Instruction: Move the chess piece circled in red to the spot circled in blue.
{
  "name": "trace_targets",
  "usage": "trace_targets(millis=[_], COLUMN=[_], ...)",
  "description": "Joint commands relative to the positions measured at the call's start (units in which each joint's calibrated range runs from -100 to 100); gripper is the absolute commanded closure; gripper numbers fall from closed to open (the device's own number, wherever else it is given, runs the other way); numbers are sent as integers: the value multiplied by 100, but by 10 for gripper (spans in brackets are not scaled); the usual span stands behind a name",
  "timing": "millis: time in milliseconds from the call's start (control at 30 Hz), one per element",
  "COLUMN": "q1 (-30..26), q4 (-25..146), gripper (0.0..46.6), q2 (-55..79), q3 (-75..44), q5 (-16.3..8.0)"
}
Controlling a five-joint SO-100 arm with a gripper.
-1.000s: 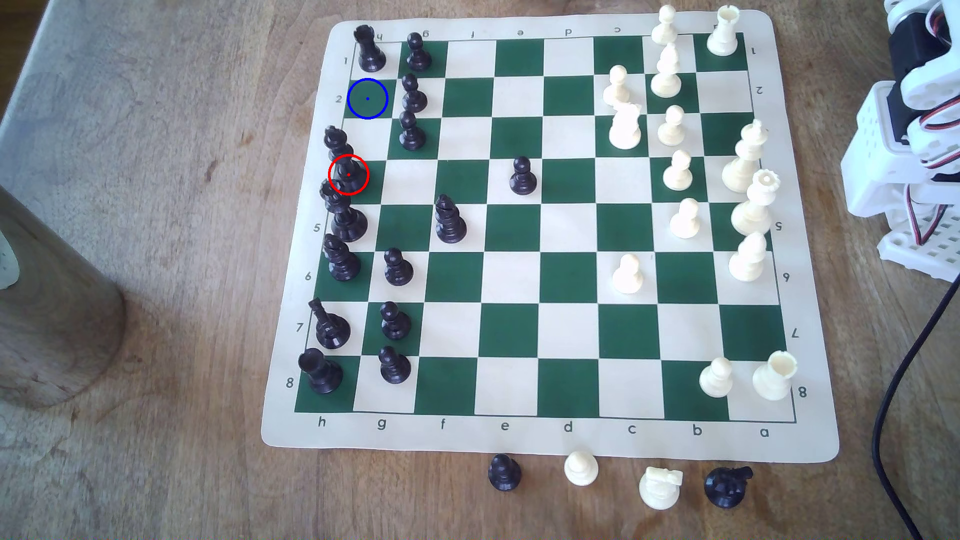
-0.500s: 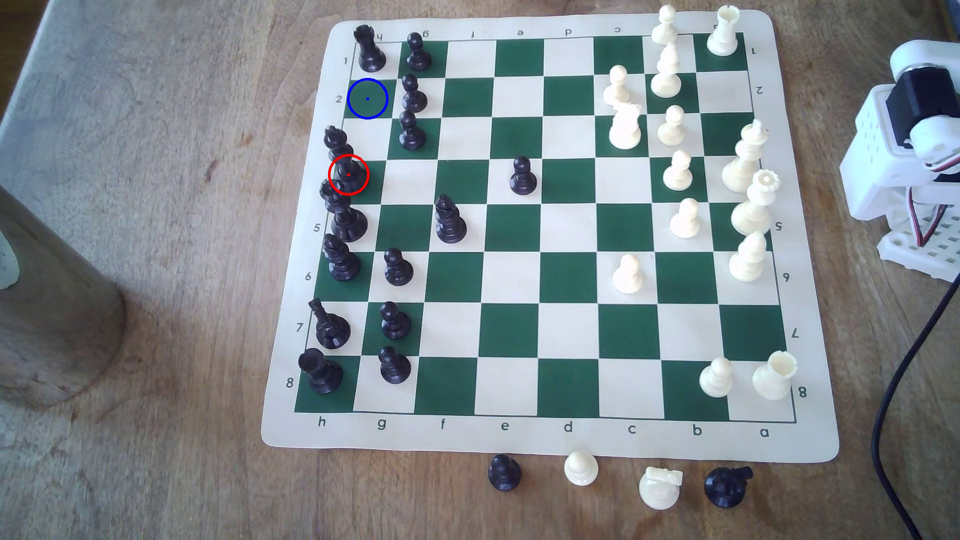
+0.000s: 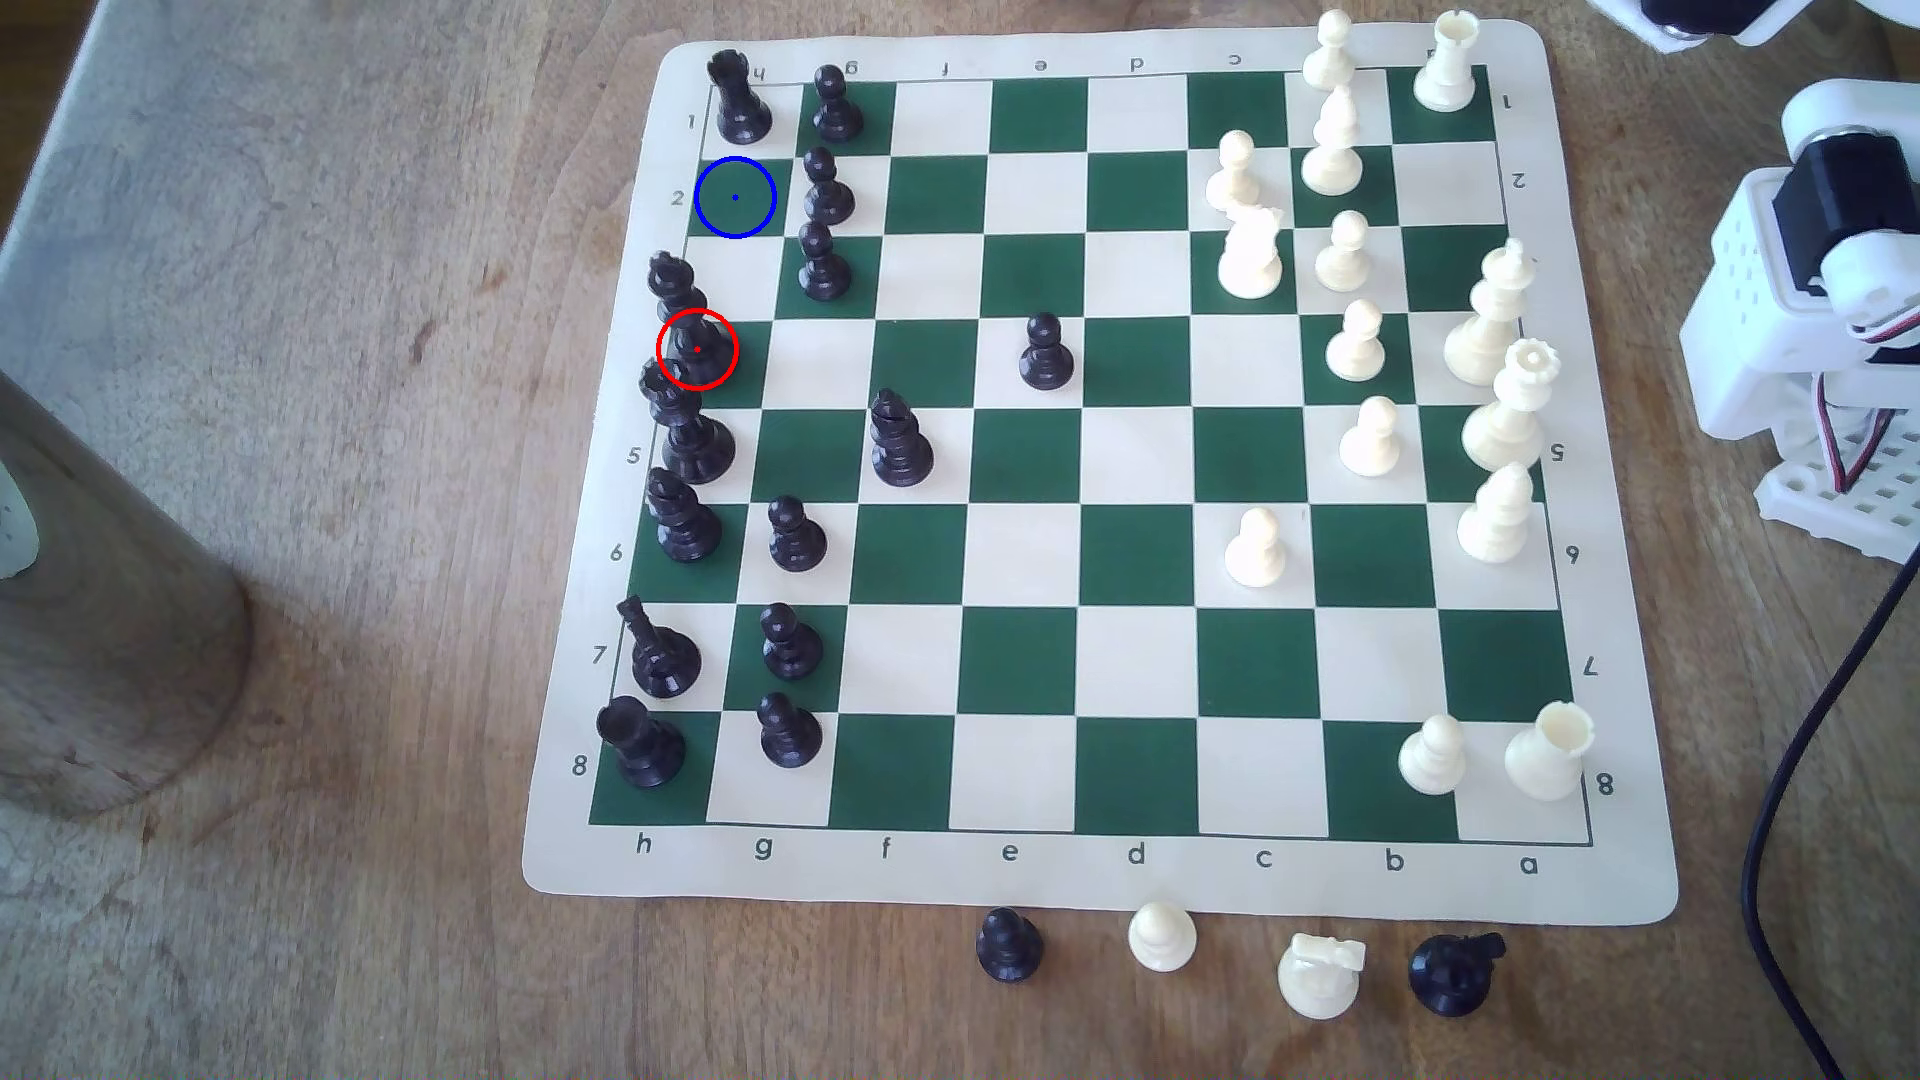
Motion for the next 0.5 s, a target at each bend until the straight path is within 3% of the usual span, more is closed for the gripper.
trace_targets(millis=[0, 67, 233, 467], q1=[2, 49, 260, 291], q4=[261, 252, 760, 1571], gripper=[383, 378, 366, 362], q2=[991, 1492, 3979, 6229], q3=[-772, -944, -3184, -5740], q5=[-20, -20, -283, -488])
